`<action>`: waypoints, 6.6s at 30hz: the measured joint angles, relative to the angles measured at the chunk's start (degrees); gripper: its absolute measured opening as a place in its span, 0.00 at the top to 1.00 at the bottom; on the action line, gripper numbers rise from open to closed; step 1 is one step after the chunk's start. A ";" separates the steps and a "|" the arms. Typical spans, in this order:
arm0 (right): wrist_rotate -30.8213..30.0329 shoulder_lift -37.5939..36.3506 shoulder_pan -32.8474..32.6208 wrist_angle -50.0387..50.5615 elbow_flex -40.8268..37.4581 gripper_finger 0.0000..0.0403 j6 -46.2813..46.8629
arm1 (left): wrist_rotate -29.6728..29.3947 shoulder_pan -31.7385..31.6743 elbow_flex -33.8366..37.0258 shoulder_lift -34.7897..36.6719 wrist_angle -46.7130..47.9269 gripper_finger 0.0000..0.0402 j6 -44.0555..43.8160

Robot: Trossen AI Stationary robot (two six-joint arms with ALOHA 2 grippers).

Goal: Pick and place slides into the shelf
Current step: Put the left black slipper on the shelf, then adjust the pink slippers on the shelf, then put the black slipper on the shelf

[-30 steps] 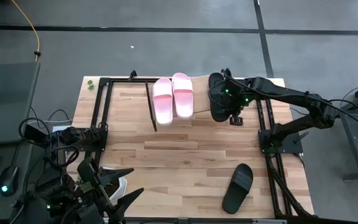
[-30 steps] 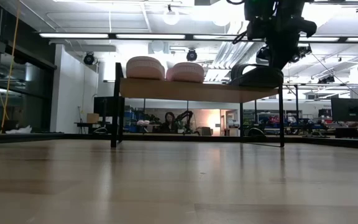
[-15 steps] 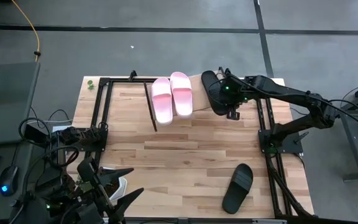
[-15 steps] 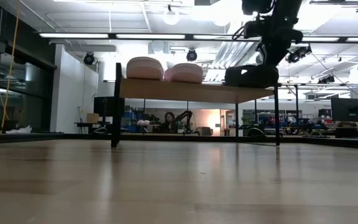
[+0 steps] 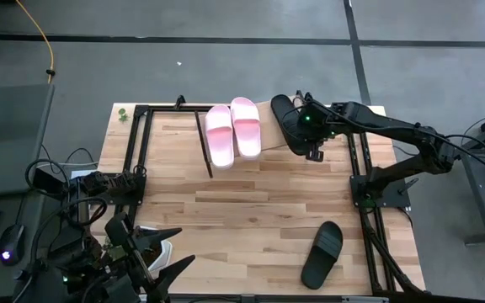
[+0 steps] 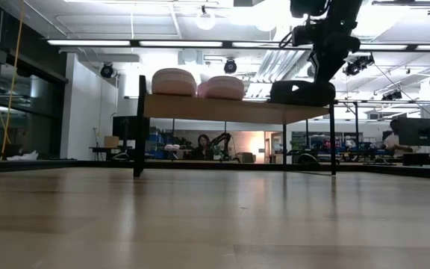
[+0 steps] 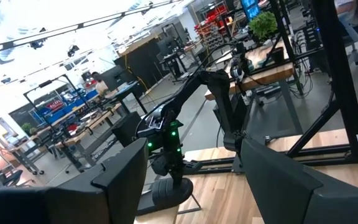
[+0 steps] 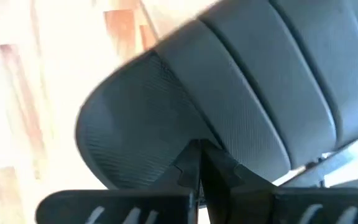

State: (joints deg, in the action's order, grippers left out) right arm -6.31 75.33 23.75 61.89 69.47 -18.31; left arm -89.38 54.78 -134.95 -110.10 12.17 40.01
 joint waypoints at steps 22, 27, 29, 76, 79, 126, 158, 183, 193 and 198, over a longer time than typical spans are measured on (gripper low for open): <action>18.94 -4.62 -0.24 -8.97 0.07 1.00 -0.99 | 0.72 0.00 0.06 0.00 0.01 0.39 0.20; 18.62 -4.62 -0.23 -14.32 0.07 1.00 0.25 | 0.68 -0.01 0.06 0.00 -0.01 0.39 0.25; 19.17 -4.42 -0.24 -16.83 0.07 1.00 0.30 | 0.68 0.00 0.06 0.00 -0.01 0.39 0.26; 10.49 16.28 4.87 -33.38 7.04 1.00 4.81 | 1.37 -0.02 0.08 0.00 -0.09 0.39 0.20; 10.34 17.31 4.97 -33.73 7.04 1.00 5.00 | 1.38 -0.02 0.06 -0.02 -0.09 0.39 0.20; 10.39 9.99 0.67 -26.50 7.06 1.00 6.14 | 1.05 -0.02 0.08 -0.02 0.02 0.39 0.09; 27.86 2.95 -23.88 0.84 7.06 1.00 26.00 | 7.13 -0.02 0.06 -0.02 20.91 0.39 -24.38; 21.93 3.36 -46.98 -3.66 6.51 1.00 54.61 | 17.03 -0.02 0.08 -0.02 39.22 0.39 -43.93; 15.70 10.26 -58.85 -3.51 6.51 1.00 63.16 | 17.02 -0.02 0.07 -0.02 39.10 0.39 -44.82; 15.96 15.95 -63.33 -3.61 6.51 0.97 63.51 | 17.03 -0.02 0.06 -0.02 39.07 0.39 -45.00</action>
State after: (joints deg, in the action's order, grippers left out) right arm 9.65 91.28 -39.58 58.28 75.99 45.20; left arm -72.36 54.76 -134.88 -110.13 51.24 -4.99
